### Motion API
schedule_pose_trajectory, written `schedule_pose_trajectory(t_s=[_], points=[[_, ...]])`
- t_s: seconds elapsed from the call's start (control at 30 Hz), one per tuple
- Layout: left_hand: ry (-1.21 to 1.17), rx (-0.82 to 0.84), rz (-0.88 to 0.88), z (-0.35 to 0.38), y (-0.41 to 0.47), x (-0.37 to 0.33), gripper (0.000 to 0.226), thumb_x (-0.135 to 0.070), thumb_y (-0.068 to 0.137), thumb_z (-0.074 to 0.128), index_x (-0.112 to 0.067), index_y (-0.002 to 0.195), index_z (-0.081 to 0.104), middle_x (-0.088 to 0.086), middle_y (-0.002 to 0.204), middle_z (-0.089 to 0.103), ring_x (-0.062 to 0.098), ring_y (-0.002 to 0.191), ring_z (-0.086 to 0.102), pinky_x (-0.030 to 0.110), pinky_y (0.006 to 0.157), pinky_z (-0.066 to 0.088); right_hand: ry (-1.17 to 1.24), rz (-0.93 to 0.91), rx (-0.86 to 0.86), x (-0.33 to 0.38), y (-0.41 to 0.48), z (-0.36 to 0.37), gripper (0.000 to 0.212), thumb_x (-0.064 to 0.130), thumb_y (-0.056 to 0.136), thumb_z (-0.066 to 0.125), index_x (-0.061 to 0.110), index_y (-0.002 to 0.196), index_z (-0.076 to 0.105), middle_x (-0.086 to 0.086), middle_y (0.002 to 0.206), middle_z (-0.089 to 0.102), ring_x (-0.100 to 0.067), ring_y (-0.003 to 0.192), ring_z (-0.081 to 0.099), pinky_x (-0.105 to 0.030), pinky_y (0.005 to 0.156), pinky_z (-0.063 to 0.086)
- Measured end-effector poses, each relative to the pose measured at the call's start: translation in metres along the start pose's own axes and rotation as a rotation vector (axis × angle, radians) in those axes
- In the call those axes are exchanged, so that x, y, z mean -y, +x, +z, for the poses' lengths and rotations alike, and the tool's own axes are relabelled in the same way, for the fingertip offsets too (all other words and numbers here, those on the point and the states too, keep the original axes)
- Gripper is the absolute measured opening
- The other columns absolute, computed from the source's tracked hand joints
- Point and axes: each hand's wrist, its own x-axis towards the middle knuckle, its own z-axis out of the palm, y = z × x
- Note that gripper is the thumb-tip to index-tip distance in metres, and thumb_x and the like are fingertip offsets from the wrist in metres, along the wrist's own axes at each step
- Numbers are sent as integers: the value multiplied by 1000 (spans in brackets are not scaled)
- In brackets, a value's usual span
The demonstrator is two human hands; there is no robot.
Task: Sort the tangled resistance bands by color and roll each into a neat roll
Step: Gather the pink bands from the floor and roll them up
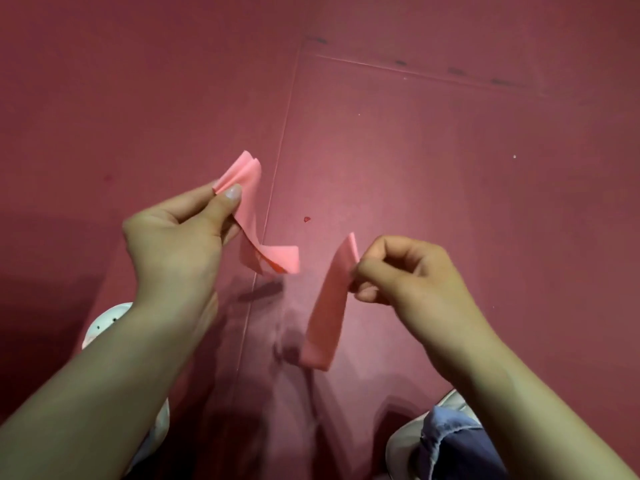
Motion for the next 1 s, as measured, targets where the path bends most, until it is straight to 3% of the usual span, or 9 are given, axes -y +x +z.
schedule_pose_trajectory(t_s=[0.13, 0.23, 0.33, 0.47, 0.6, 0.77, 0.9, 1.0], points=[[146, 60, 32, 2, -5, 11, 16, -8, 80, 75, -22, 86, 77, -3, 80, 75, 13, 75, 65, 26, 72, 57, 57, -27, -51, 2, 0, -2, 20, 1, 77, 60, 8, 58, 59, -15, 65, 64, -16, 61, 56, -28, 63, 49], [214, 169, 74, 7, -18, 17, 21, -9, 78, 76, -29, 80, 77, -8, 78, 75, 8, 69, 62, 24, 69, 56, 55, -44, -81, 2, 0, 6, 17, 0, 80, 64, -4, 65, 58, -27, 66, 61, -19, 58, 51, -29, 59, 42], [239, 251, 54, 13, -30, 21, 23, -10, 77, 77, -33, 79, 78, -8, 73, 74, 5, 62, 59, 21, 64, 55, 46, -82, -92, 2, -1, 12, 19, 4, 82, 68, -3, 66, 60, -33, 72, 59, -19, 61, 49, -29, 61, 42], [174, 369, -51, 18, -39, 23, 19, -1, 79, 72, -13, 92, 77, 2, 83, 76, 11, 75, 72, 19, 68, 56, 26, -158, -98, 2, -1, 16, 20, 7, 82, 71, 2, 64, 64, -7, 57, 60, -7, 53, 51, -18, 54, 43], [53, 404, -187, 17, -40, 22, 19, 1, 83, 67, -3, 99, 74, 11, 89, 76, 20, 84, 73, 21, 69, 57, -28, -186, -96, 4, -2, 16, 11, 12, 81, 72, 11, 70, 73, -1, 77, 70, -2, 67, 62, -14, 65, 48], [-40, 375, -303, 17, -34, 16, 22, -15, 72, 71, -7, 93, 74, 7, 87, 76, 14, 79, 73, 20, 66, 57, -15, -194, -47, 5, -2, 15, 15, 5, 83, 68, 17, 82, 76, 4, 87, 71, 1, 76, 64, -8, 68, 47], [-43, 392, -303, 17, -33, 15, 29, -22, 66, 71, -10, 92, 76, 7, 91, 76, 14, 85, 73, 24, 73, 58, -23, -204, -17, 3, -1, 13, 28, -6, 84, 61, 16, 92, 76, 5, 95, 71, 1, 85, 65, -9, 72, 48], [-22, 412, -275, 16, -33, 14, 27, -22, 65, 73, -14, 89, 78, 5, 90, 76, 11, 82, 73, 18, 68, 56, -11, -204, 20, 2, -1, 12, 38, -11, 84, 56, 18, 99, 74, 6, 99, 71, 0, 92, 65, -13, 77, 51]])
